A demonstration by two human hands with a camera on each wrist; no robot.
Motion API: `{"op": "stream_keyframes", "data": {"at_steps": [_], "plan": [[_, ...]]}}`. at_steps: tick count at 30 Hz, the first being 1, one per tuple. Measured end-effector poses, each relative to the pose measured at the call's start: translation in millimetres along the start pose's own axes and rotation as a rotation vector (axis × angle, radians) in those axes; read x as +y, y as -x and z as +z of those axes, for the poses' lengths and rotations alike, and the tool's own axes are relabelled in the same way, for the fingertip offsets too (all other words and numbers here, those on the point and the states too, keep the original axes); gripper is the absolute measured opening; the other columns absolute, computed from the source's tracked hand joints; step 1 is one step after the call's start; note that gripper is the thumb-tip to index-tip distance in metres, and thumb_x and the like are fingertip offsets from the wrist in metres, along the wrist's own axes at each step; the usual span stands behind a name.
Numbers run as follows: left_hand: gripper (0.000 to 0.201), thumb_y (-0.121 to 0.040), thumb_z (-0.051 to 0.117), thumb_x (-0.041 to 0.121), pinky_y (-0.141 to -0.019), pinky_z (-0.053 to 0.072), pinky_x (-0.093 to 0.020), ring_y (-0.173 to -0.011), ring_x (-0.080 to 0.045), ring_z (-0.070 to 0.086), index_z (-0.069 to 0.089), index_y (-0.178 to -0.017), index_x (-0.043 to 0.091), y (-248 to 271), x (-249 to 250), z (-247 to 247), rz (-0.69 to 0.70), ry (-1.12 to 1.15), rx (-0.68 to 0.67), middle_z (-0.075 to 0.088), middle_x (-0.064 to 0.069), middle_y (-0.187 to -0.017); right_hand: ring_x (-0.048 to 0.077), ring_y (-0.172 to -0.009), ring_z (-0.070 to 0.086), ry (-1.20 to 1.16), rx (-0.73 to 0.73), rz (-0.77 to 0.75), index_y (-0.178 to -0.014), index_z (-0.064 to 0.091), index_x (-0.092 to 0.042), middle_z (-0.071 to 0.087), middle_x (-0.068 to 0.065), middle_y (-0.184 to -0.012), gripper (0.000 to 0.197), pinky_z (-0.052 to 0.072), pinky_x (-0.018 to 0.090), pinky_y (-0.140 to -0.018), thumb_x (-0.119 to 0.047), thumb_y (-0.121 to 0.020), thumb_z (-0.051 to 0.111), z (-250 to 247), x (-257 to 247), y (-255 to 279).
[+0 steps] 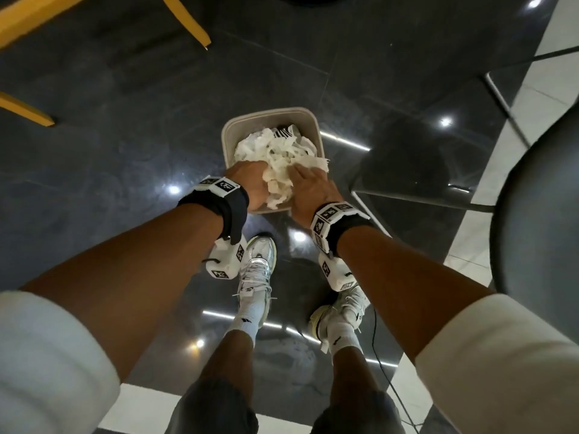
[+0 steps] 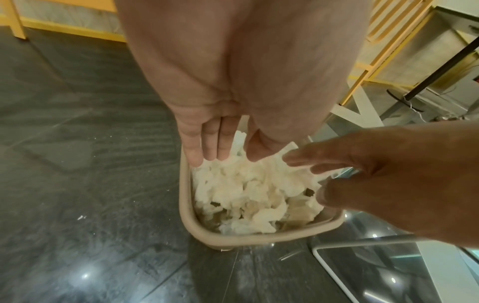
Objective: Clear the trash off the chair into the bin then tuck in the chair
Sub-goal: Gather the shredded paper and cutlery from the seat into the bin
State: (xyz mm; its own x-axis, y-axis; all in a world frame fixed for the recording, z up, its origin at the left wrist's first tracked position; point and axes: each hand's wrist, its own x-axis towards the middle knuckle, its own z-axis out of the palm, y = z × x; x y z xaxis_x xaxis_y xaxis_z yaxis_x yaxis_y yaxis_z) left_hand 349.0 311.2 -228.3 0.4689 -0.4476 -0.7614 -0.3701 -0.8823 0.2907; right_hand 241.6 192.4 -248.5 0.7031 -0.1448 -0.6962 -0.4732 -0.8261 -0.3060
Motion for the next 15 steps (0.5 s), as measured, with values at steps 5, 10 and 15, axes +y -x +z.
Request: {"op": "stream_keyframes", "data": {"at_steps": [5, 10, 15], "plan": [[0.043, -0.096, 0.049, 0.02, -0.099, 0.045, -0.039, -0.126, -0.035, 0.054, 0.052, -0.138, 0.013, 25, 18, -27, -0.049, -0.017, 0.076, 0.055, -0.014, -0.141, 0.029, -0.145, 0.032, -0.097, 0.126, -0.164, -0.15, 0.037, -0.017, 0.021, -0.001, -0.164, 0.064, 0.034, 0.049, -0.115, -0.01, -0.089, 0.055, -40, -26, 46], [0.042, -0.092, 0.051, 0.018, -0.097, 0.05, -0.037, -0.119, -0.035, 0.058, 0.056, -0.134, 0.014, 94, 27, -52, -0.047, 0.136, 0.025, 0.059, -0.014, -0.136, 0.031, -0.117, 0.062, -0.317, -0.017, -0.061, -0.129, 0.058, -0.021, 0.065, 0.008, -0.128, 0.038, 0.05, 0.038, -0.099, -0.02, -0.094, 0.044, -67, -35, 149], [0.026, -0.096, 0.043, 0.016, -0.084, 0.043, -0.03, -0.108, -0.032, 0.061, 0.065, -0.107, 0.009, 202, 12, -67, 0.002, -0.038, -0.162, 0.065, -0.014, -0.124, 0.03, -0.114, 0.064, -0.523, -0.1, 0.243, -0.129, 0.059, -0.021, 0.068, 0.009, -0.122, 0.032, 0.049, 0.034, -0.098, -0.026, -0.099, 0.048, -71, -24, 305]]}}
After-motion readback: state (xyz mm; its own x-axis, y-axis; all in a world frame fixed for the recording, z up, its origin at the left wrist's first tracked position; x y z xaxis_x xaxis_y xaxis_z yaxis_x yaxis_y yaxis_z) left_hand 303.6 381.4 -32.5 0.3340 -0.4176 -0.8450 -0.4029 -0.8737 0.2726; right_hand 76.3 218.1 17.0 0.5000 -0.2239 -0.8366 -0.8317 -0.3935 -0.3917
